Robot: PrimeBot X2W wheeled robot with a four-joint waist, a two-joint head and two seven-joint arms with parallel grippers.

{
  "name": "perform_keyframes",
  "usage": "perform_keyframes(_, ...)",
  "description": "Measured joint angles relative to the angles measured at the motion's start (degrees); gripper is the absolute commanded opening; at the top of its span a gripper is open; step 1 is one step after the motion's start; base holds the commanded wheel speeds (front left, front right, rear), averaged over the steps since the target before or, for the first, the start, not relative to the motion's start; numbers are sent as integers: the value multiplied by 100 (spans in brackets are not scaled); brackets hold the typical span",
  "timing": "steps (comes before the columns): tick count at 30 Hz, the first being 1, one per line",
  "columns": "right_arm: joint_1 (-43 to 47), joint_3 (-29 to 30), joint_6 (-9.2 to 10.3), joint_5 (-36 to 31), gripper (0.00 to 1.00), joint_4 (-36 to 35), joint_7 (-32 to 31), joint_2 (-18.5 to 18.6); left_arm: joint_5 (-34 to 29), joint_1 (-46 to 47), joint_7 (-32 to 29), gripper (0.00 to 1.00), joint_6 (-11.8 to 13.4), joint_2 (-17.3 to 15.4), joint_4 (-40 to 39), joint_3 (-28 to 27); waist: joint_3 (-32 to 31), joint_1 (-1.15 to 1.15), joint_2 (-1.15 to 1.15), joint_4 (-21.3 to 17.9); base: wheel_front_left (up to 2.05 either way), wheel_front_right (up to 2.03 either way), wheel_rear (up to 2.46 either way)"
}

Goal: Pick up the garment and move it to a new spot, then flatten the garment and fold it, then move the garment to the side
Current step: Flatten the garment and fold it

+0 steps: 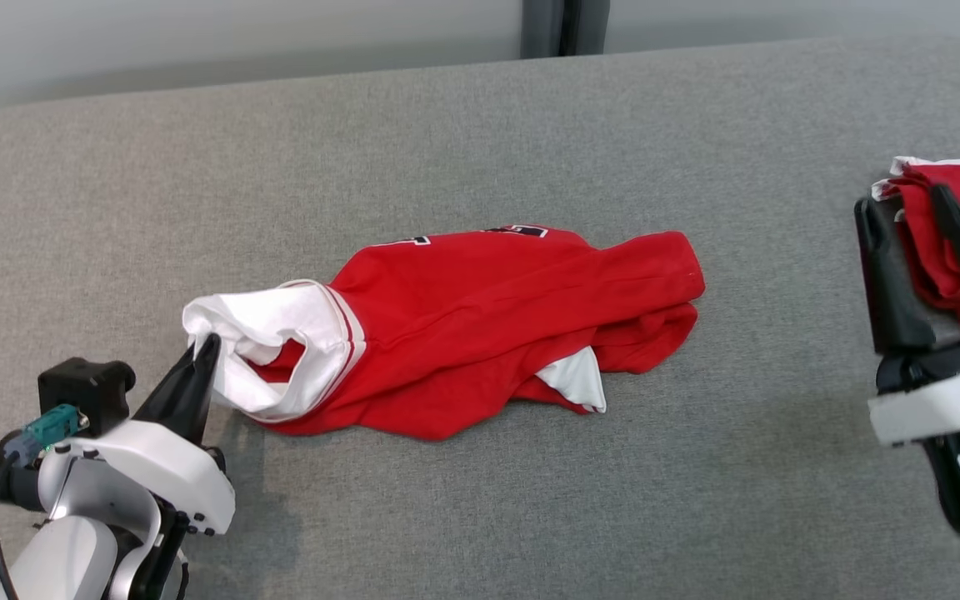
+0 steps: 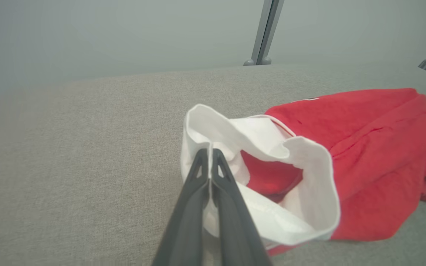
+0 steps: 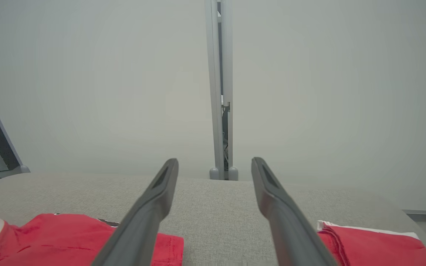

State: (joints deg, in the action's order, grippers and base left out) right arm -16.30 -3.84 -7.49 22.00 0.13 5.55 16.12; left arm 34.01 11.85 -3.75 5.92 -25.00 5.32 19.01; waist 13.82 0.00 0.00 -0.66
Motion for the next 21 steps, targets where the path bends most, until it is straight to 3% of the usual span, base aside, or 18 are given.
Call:
perform_keyframes(9, 1057, 342, 0, -304, 100, -655, -312, -464, 111, -292, -36, 0, 77, 4, -2, 19, -294, 0, 0, -147, 0, 0, 0)
perform_keyframes(21, 1226, 439, 0, -283, 100, -855, -503, -612, 138, -381, -103, 0, 140, -3, -96, 77, -379, 0, 0, -147, 0, 0, 0)
